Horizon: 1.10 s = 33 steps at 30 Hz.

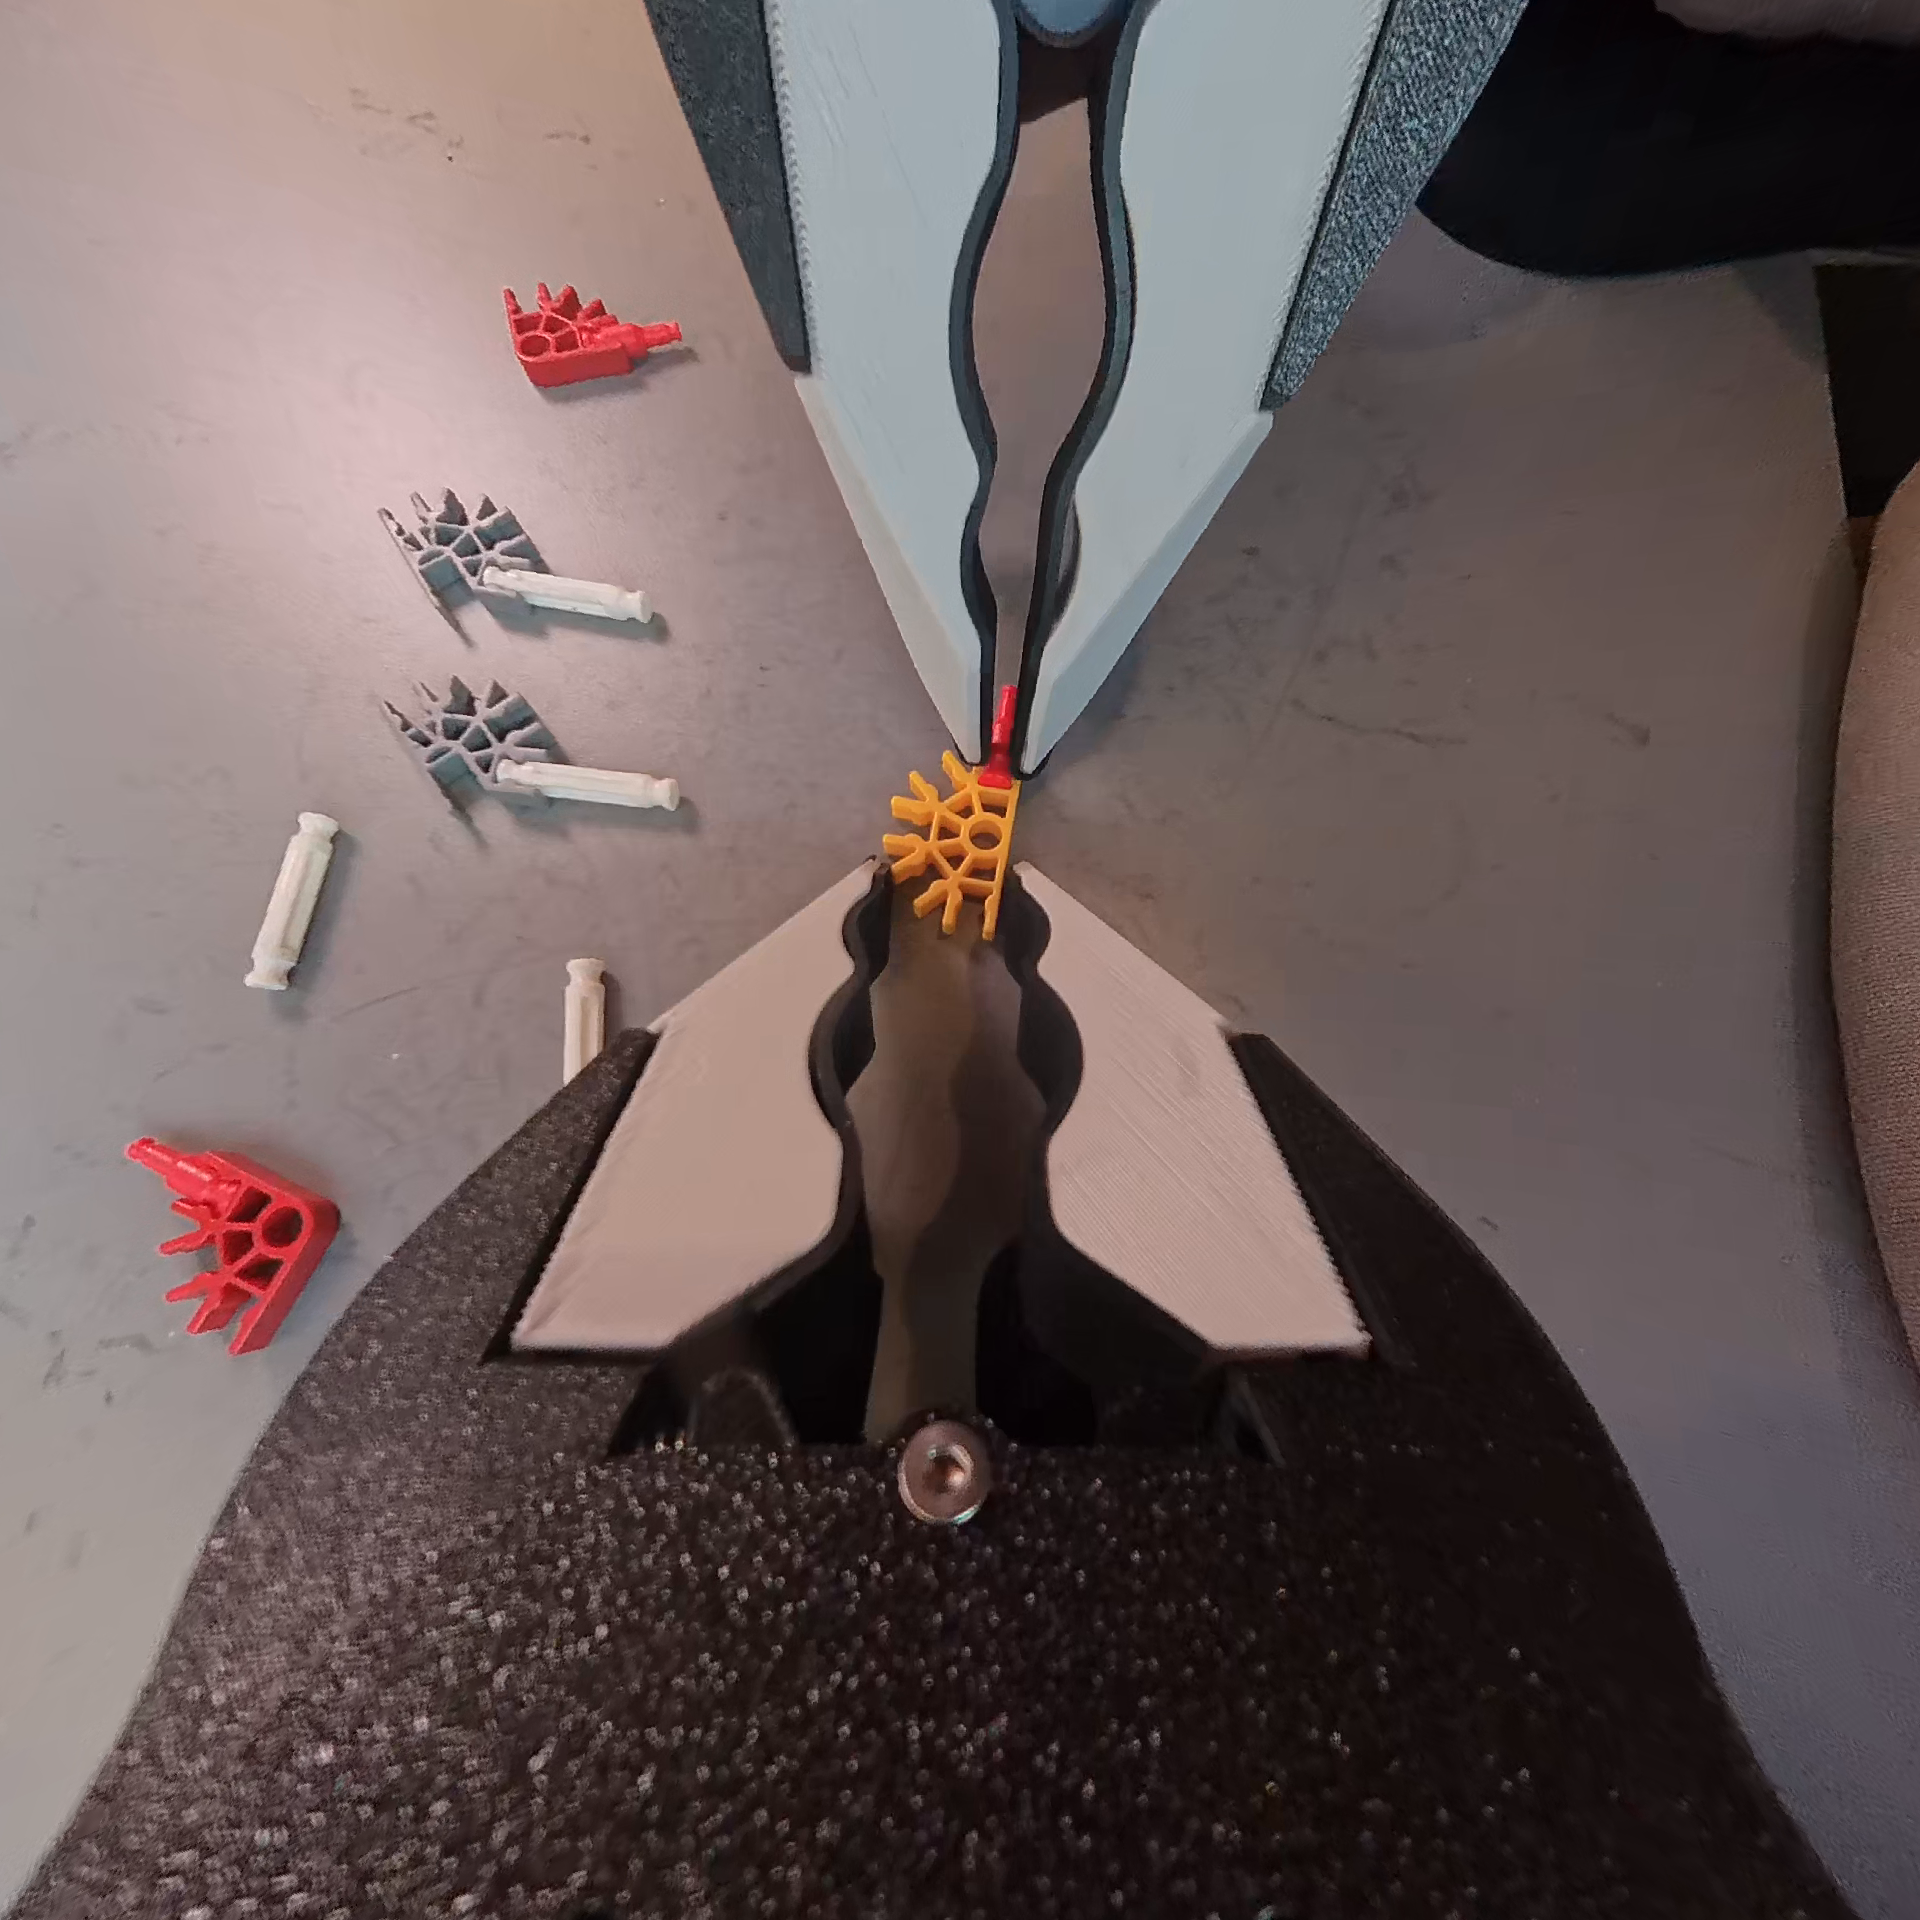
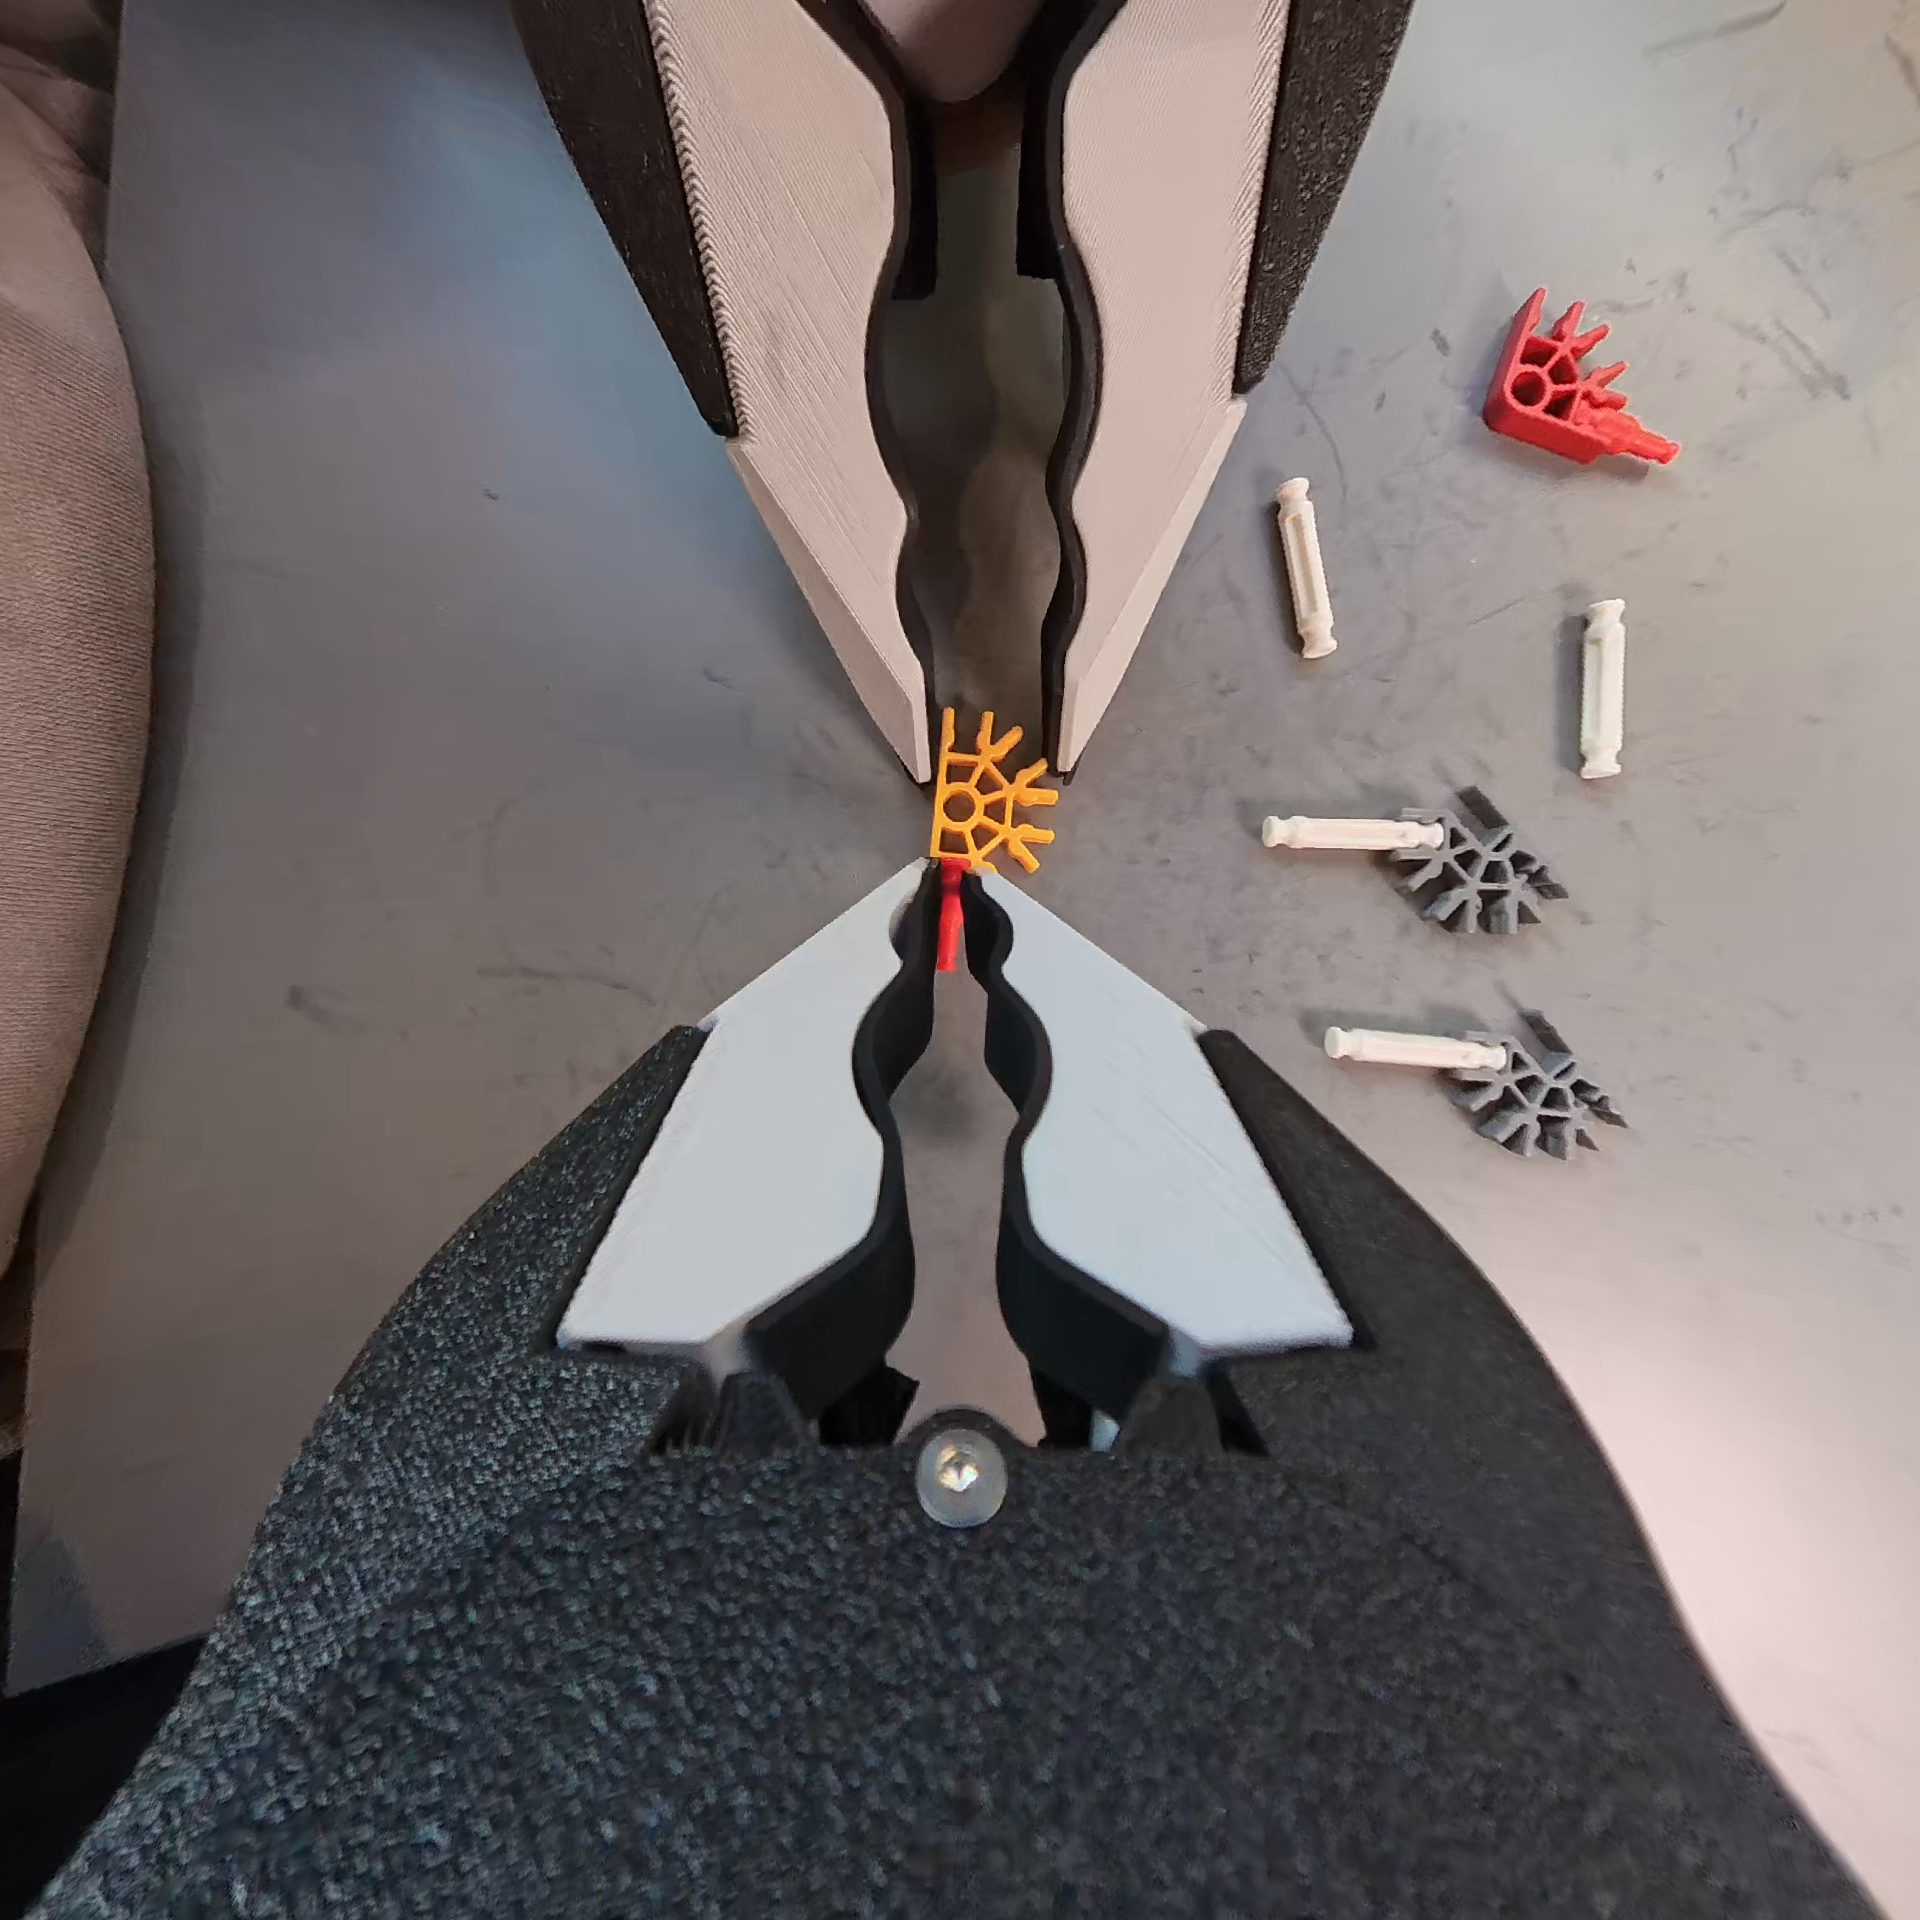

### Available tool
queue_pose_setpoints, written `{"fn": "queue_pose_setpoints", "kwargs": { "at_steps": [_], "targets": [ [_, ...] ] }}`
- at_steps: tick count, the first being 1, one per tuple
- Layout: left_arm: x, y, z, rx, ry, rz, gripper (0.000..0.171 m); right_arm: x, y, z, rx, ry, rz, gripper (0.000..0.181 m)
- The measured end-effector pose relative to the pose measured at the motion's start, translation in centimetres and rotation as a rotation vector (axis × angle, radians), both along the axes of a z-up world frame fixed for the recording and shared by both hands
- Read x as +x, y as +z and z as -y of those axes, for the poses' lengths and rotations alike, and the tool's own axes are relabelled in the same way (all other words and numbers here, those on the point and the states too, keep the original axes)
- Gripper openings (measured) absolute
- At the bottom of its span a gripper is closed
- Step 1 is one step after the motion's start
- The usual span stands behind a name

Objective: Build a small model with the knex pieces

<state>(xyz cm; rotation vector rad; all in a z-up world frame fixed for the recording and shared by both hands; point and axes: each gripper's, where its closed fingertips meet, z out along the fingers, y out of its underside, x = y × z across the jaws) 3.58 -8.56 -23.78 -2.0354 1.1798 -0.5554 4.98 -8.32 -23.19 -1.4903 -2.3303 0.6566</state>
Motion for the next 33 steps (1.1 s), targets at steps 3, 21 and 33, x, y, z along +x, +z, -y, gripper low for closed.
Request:
{"fn": "queue_pose_setpoints", "kwargs": {
  "at_steps": [3, 21, 33],
  "targets": [
    [0.00, 0.00, -0.02, 0.001, 0.004, -0.001, 0.021, 0.00, -0.04, 0.01, 0.052, 0.037, 0.053, 0.001],
    [-0.04, -0.01, 0.01, -0.008, 0.007, 0.004, 0.021, -0.06, -0.11, 0.09, 0.232, 0.185, 0.103, 0.001],
    [-0.04, -0.02, 0.02, -0.002, 0.016, 0.002, 0.021, -0.08, -0.25, 0.46, 0.068, 0.063, 0.164, 0.000]
  ]
}}
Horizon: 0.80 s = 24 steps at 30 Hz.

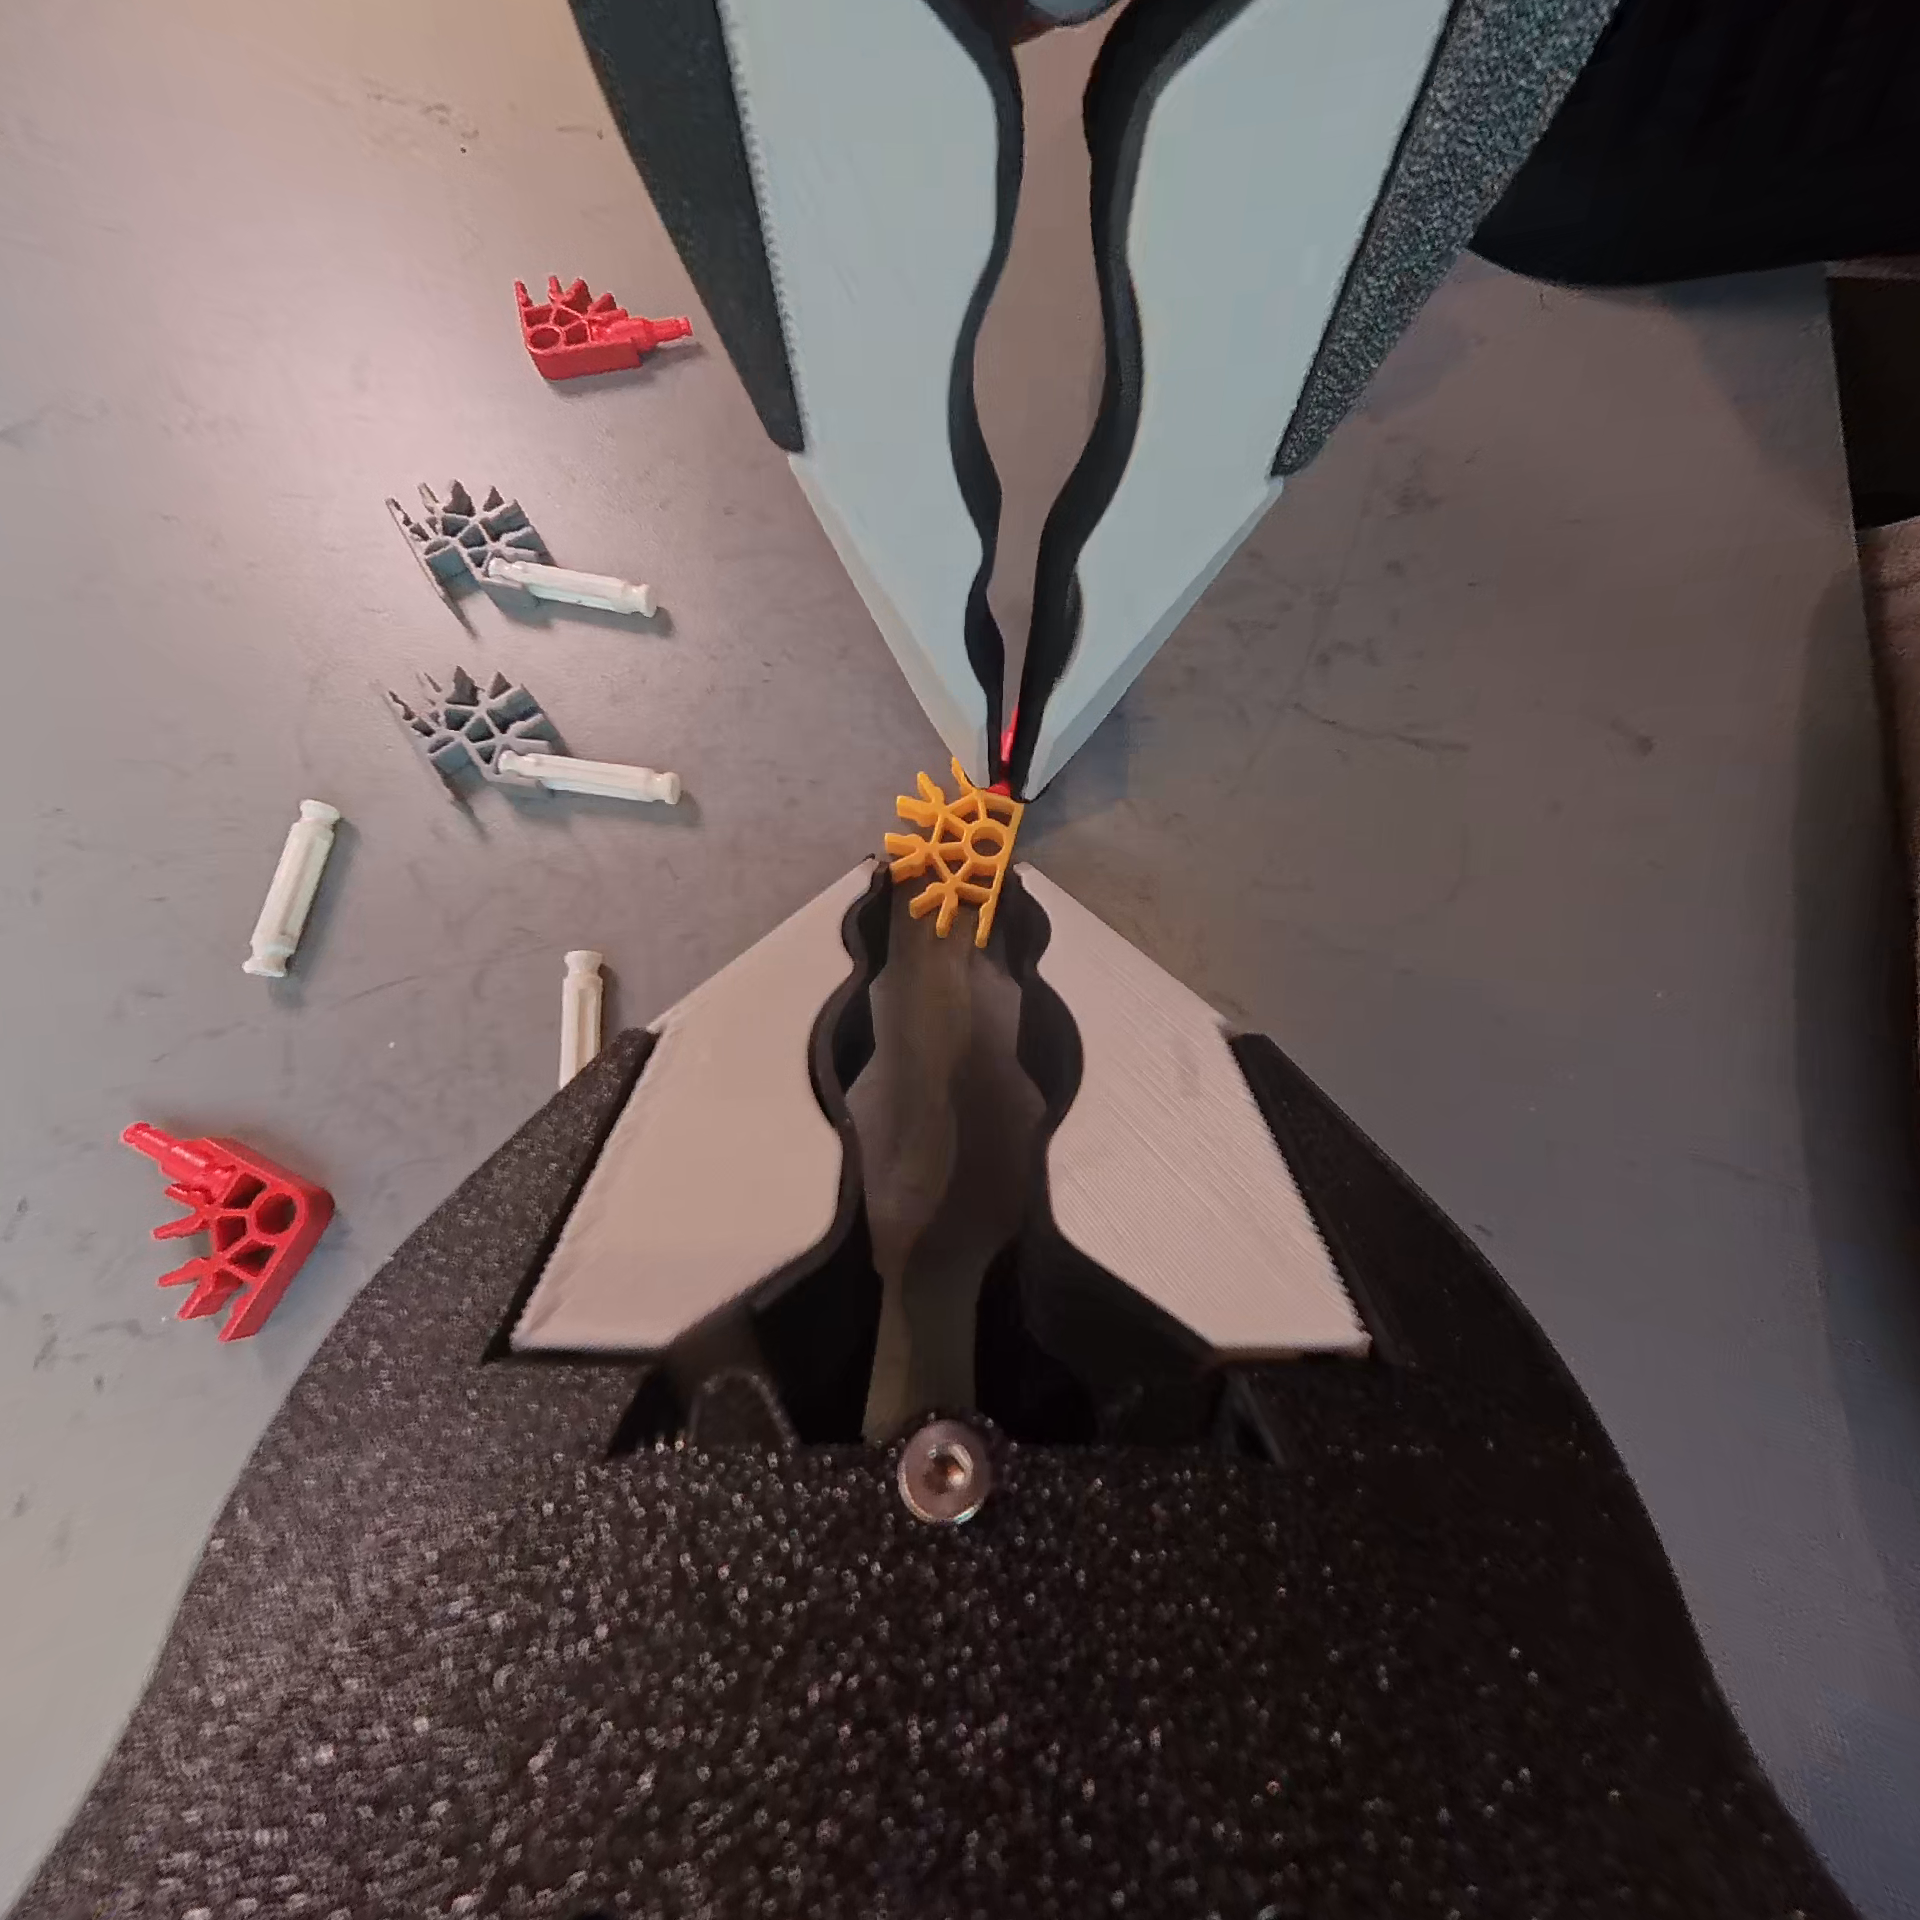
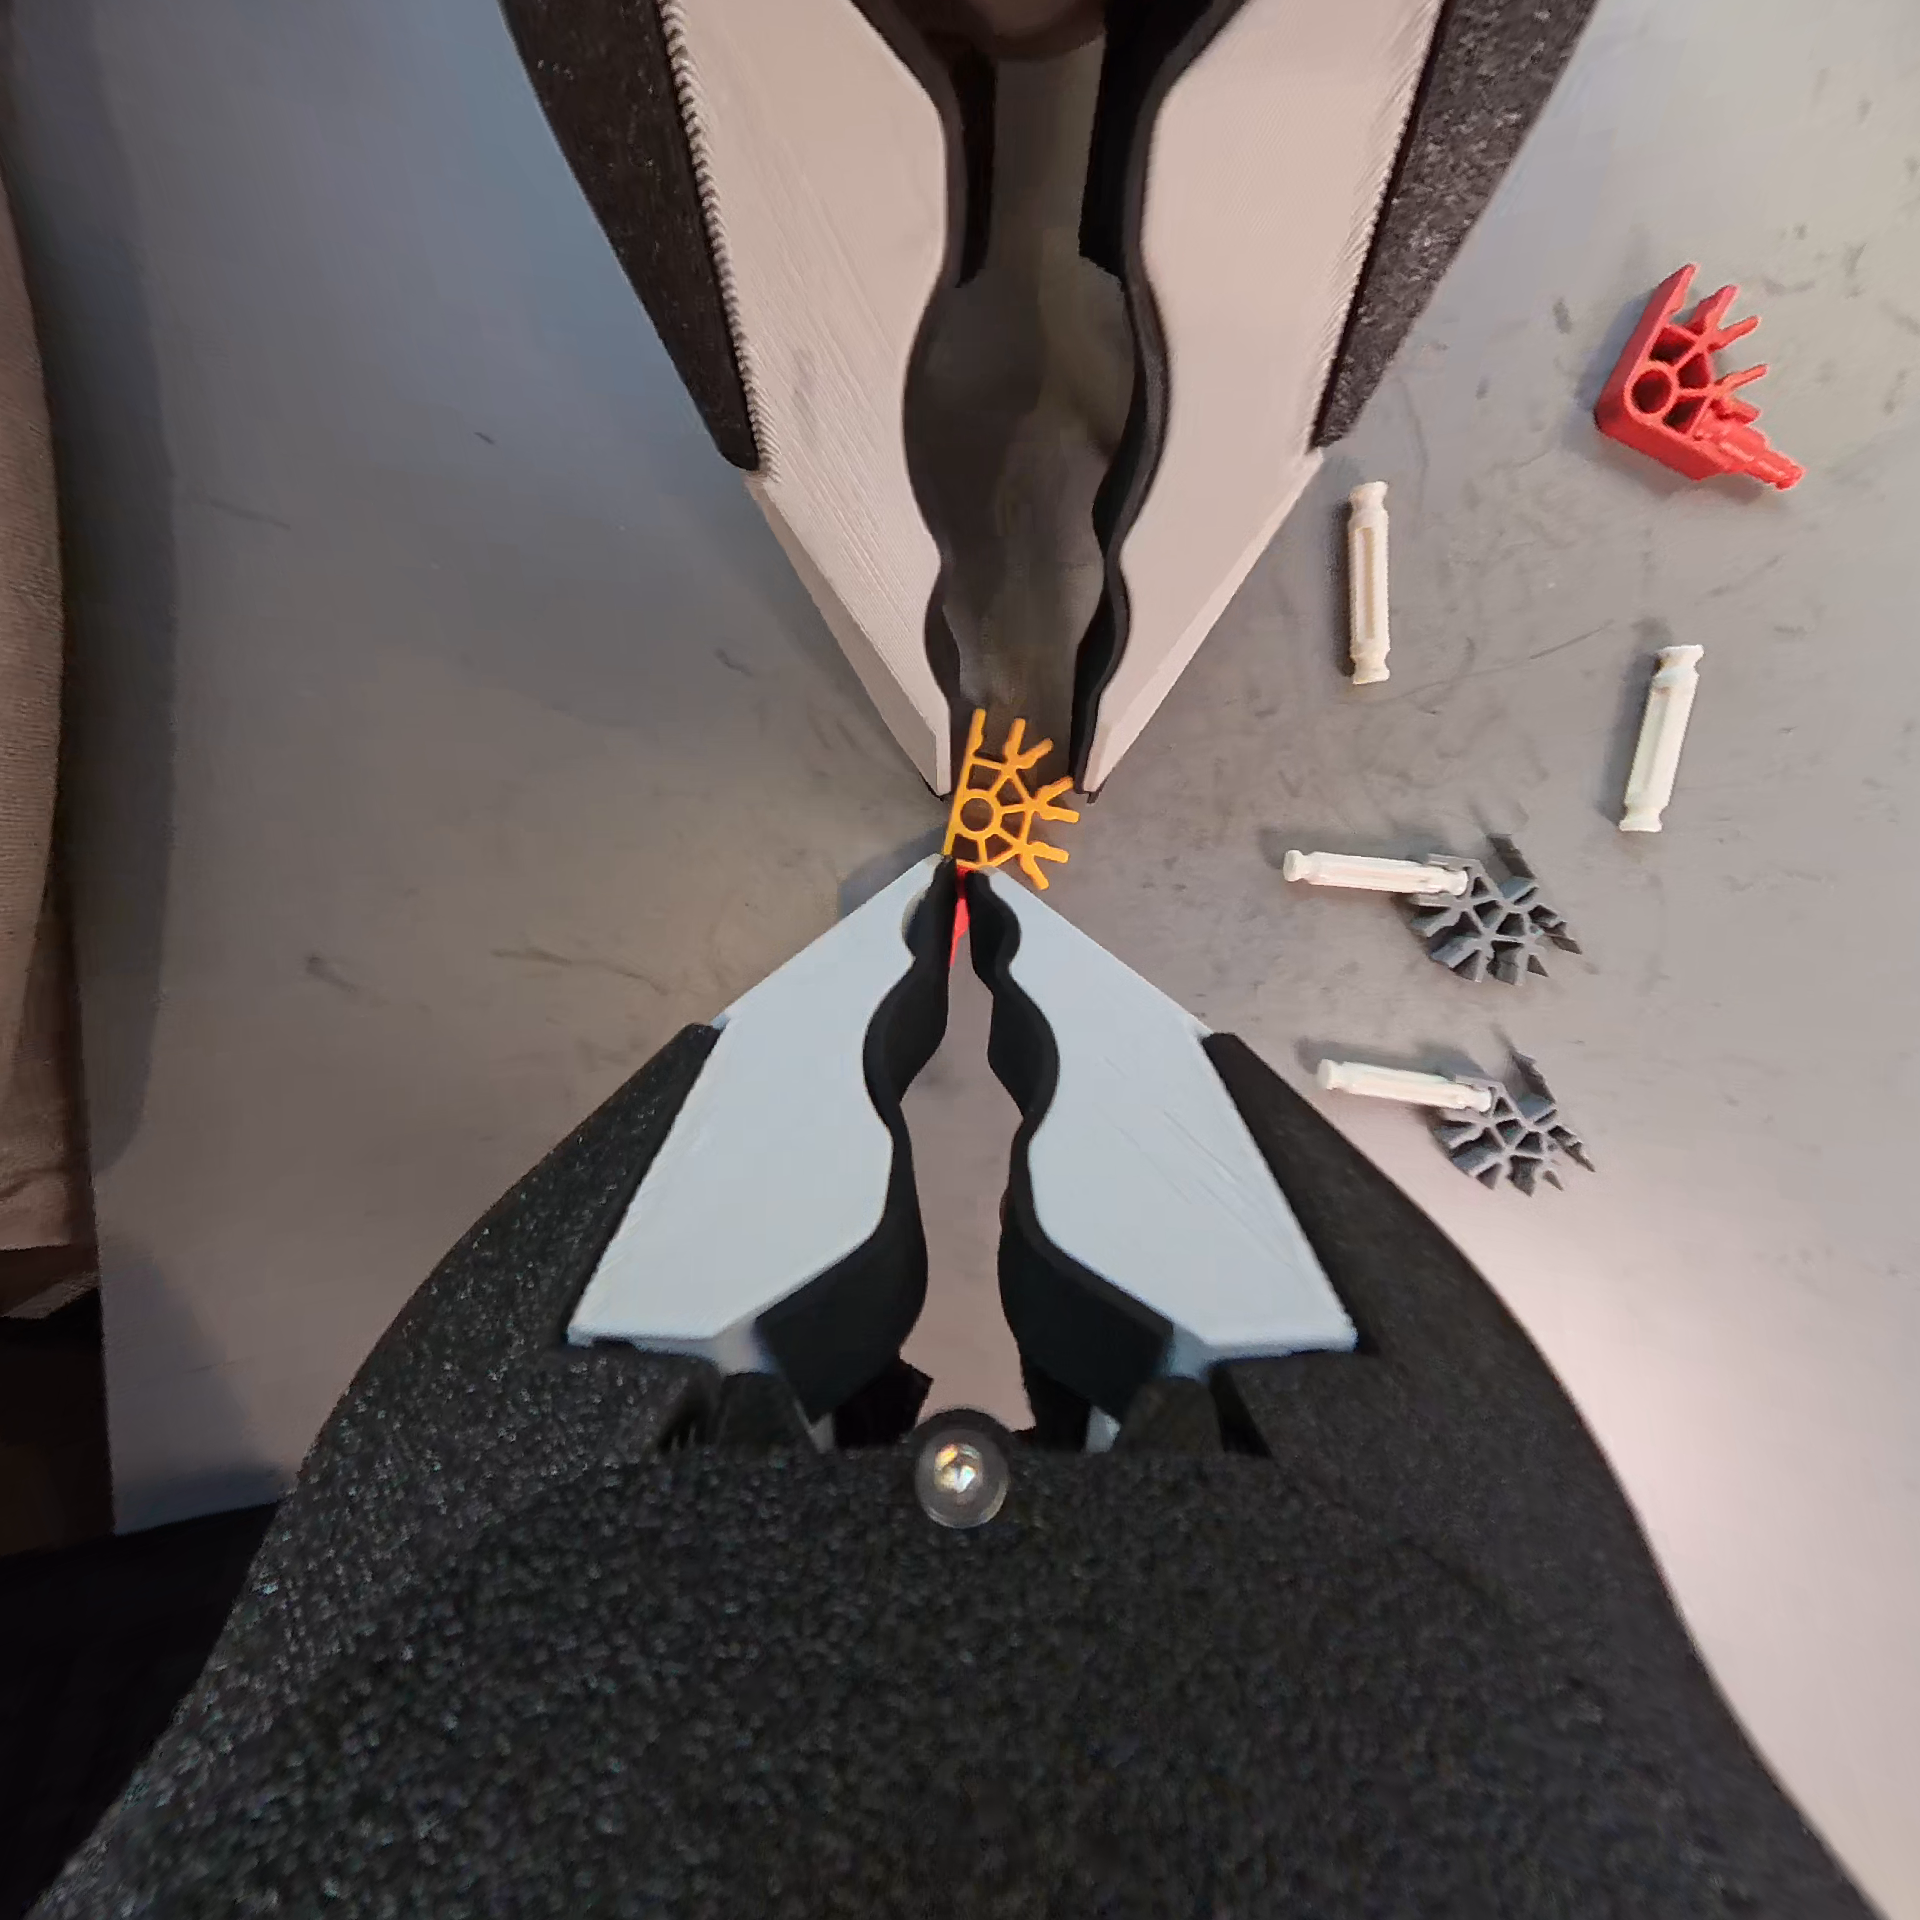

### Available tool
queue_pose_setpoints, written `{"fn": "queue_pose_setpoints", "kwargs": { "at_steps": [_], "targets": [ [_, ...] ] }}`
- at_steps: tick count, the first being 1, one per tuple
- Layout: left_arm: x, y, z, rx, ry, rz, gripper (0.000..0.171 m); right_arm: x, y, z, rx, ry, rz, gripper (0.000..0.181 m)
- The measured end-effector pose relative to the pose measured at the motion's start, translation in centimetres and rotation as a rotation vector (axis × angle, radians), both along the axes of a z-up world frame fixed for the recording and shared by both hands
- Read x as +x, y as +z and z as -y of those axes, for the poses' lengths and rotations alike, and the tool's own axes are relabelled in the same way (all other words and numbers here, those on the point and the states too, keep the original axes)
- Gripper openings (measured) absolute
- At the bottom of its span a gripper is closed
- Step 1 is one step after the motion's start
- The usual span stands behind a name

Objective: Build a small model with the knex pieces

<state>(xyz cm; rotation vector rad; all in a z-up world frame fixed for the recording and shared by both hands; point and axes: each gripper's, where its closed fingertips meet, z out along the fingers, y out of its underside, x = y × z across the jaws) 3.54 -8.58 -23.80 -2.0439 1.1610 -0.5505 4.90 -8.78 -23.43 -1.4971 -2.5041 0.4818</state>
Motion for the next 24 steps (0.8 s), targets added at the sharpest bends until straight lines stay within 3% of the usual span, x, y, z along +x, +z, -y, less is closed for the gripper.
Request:
{"fn": "queue_pose_setpoints", "kwargs": {
  "at_steps": [9, 18, 24],
  "targets": [
    [-0.03, -0.02, 0.04, 0.014, -0.009, -0.009, 0.021, -0.04, 0.19, 0.03, -0.331, -0.215, -0.024, 0.001],
    [-0.04, -0.02, 0.04, 0.011, -0.011, -0.007, 0.021, 0.00, 0.36, 0.12, -0.430, -0.260, -0.038, 0.000],
    [-0.02, -0.02, 0.05, 0.013, -0.010, -0.007, 0.021, -0.01, 0.27, 0.08, -0.411, -0.287, 0.049, 0.000]
  ]
}}
